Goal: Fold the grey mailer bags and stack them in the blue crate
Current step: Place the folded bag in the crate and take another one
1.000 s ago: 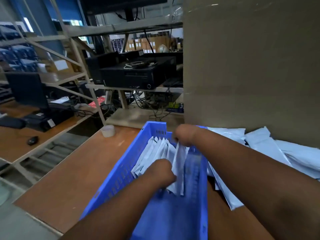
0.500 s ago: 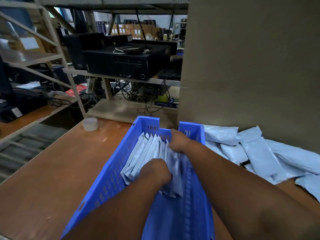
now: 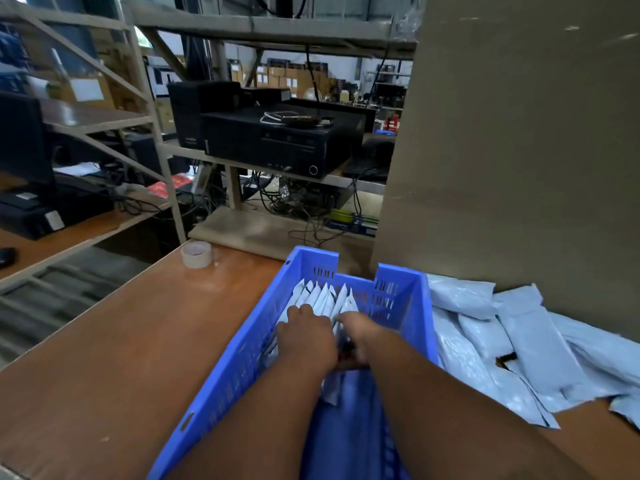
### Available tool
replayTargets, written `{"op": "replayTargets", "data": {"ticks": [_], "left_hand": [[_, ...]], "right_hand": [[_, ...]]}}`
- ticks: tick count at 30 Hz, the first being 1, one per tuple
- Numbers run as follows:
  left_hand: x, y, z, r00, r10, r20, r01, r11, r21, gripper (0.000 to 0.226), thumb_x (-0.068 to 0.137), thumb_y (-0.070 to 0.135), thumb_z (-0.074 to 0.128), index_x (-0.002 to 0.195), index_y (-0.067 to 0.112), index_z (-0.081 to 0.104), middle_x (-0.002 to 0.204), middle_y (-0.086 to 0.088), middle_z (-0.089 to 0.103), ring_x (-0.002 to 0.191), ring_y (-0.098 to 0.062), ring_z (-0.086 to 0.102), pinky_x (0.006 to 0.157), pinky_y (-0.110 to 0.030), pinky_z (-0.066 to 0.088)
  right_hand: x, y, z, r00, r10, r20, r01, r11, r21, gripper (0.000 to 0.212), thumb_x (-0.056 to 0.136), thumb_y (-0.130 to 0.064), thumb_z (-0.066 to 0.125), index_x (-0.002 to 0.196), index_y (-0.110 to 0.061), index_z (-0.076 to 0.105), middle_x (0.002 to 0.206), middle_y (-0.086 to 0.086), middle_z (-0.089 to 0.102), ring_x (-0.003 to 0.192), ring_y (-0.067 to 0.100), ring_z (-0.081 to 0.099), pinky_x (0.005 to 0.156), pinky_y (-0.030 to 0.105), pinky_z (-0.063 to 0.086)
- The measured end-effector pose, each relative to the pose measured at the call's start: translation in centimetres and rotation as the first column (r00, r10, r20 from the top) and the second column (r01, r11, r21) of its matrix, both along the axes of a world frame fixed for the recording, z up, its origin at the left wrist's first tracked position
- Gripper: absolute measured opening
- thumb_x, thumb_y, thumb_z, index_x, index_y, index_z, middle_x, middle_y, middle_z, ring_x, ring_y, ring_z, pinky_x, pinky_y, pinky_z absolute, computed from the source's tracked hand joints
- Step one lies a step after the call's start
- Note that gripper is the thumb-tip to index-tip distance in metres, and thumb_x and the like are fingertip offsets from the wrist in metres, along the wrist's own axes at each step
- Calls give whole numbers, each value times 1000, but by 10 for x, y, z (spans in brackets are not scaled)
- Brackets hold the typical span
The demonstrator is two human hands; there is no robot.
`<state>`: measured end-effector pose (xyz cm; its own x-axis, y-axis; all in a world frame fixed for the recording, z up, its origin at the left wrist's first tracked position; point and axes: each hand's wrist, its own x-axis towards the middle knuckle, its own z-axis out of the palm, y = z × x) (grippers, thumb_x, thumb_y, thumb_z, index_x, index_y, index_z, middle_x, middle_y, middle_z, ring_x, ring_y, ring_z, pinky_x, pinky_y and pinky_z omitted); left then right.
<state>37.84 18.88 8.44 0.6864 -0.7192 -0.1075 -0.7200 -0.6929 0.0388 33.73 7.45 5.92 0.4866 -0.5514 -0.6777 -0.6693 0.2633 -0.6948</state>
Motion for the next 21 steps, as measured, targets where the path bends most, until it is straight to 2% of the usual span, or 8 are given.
{"op": "replayTargets", "data": {"ticks": [3,7,8,12,14,16,19,21], "left_hand": [[2,1,-2,999,18,-38,-19,1000,-7,52,96,38,61,146,26,52,143,-5,46,136,-29,41,108,-47,42],[8,2,-4,993,48,-111,-38,995,88,65,96,40,65,154,21,46,149,-5,43,143,-28,38,115,-46,38],[8,1,-4,994,50,-100,-38,993,111,66,96,41,64,156,21,45,151,-6,42,144,-28,37,115,-48,37],[5,-1,-6,998,62,2,-62,987,149,73,94,44,62,157,15,39,157,-14,36,145,-35,32,116,-56,34],[8,1,-8,997,75,-3,-74,990,124,77,94,41,64,159,12,33,162,-18,30,149,-38,28,119,-53,33],[11,4,-10,996,69,-49,-61,988,142,89,94,39,65,164,10,19,170,-21,14,156,-41,16,124,-53,27],[13,10,-11,992,30,-121,0,971,239,105,97,44,64,168,11,-6,174,-22,-14,161,-42,-8,130,-55,9],[12,12,-11,991,5,-134,29,969,245,103,99,43,61,168,10,-9,174,-22,-16,161,-42,-8,129,-55,9]], "right_hand": [[12,11,2,996,-33,78,30,999,35,25,100,-32,54,89,-14,67,76,8,68,67,25,65,65,36,59],[29,-1,-28,993,110,34,-102,980,-173,74,97,-60,47,153,-13,41,139,18,61,118,40,65,102,55,53],[29,-1,-29,995,98,36,-91,980,-175,69,101,-58,46,154,-15,40,136,15,62,114,38,66,98,54,54],[13,12,-3,990,-33,139,30,999,22,37,109,-44,46,121,-16,67,70,2,73,55,20,67,58,30,55],[14,15,-4,975,-64,212,43,994,103,36,110,-38,46,119,-13,70,78,2,78,62,19,74,58,31,58],[19,22,-6,971,-63,229,30,989,145,37,107,-38,48,126,-15,70,98,5,81,86,26,79,80,45,65],[43,-6,-57,983,41,177,-32,998,-54,61,92,-53,52,139,-16,62,113,10,78,98,34,77,95,55,60],[50,-20,-71,986,70,150,-54,993,-107,66,89,-54,54,139,-12,63,120,14,74,105,37,74,98,55,59]]}}
